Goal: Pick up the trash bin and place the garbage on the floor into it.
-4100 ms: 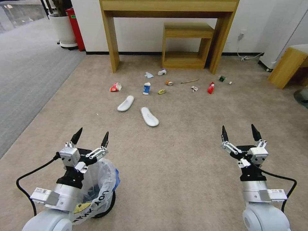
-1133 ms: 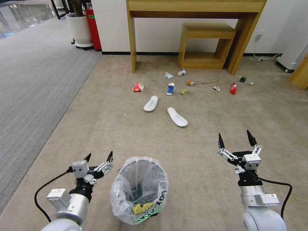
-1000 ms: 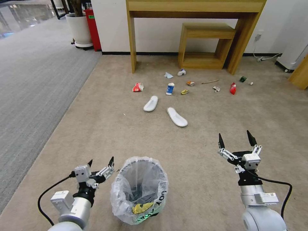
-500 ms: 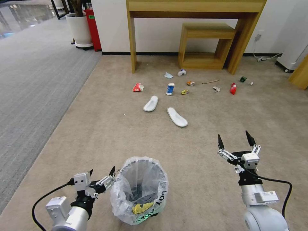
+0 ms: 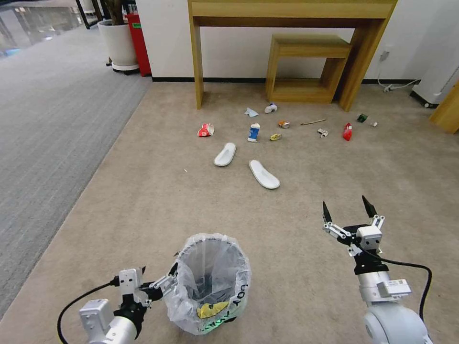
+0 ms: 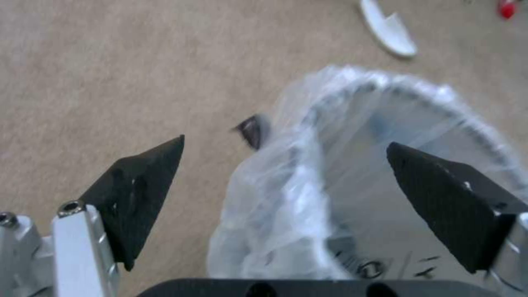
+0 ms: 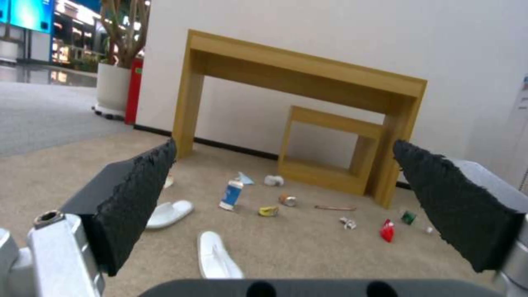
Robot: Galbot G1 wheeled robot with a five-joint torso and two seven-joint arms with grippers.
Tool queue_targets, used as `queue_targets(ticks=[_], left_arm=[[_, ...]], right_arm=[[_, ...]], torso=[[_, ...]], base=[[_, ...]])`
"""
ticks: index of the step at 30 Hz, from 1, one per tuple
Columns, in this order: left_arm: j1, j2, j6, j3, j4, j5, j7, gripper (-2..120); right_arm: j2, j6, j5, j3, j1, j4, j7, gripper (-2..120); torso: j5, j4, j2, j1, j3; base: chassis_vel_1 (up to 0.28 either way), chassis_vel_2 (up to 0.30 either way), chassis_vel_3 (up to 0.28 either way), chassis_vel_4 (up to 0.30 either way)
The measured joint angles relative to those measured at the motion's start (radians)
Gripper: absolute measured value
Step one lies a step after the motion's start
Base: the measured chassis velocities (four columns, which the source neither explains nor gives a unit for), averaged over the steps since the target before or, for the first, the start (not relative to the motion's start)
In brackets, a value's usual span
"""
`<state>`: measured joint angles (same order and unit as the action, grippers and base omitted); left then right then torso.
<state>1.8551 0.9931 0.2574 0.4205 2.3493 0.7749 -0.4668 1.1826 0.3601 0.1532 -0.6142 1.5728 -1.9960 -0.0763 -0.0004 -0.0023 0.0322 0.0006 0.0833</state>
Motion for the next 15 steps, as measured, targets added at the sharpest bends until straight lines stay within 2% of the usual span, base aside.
queue_targets(ticks=[7, 12, 15], left_arm=[[-0.053, -0.077, 0.014, -0.008, -0.026, 0.043, -0.063, 93], [-0.055, -0.134, 0.024, -0.017, -0.018, 0.138, -0.115, 93], [-0.067, -0.149, 0.014, -0.039, -0.012, 0.179, -0.116, 93]], right_arm=[[0.007, 0.001, -0.007, 0.005, 0.005, 0.004, 0.001, 100], [0.007, 0.003, -0.01, 0.002, 0.01, 0.006, 0.002, 100], [0.009, 0.004, -0.01, 0.001, 0.01, 0.01, 0.003, 100]], torso=[[0.0002, -0.0002, 0.0, 0.0, 0.0], [0.0003, 0.0, 0.0, 0.0, 0.0], [0.0003, 0.0, 0.0, 0.0, 0.0]], base=[[0.0, 0.0, 0.0, 0.0], [0.0, 0.0, 0.0, 0.0], [0.0, 0.0, 0.0, 0.0]])
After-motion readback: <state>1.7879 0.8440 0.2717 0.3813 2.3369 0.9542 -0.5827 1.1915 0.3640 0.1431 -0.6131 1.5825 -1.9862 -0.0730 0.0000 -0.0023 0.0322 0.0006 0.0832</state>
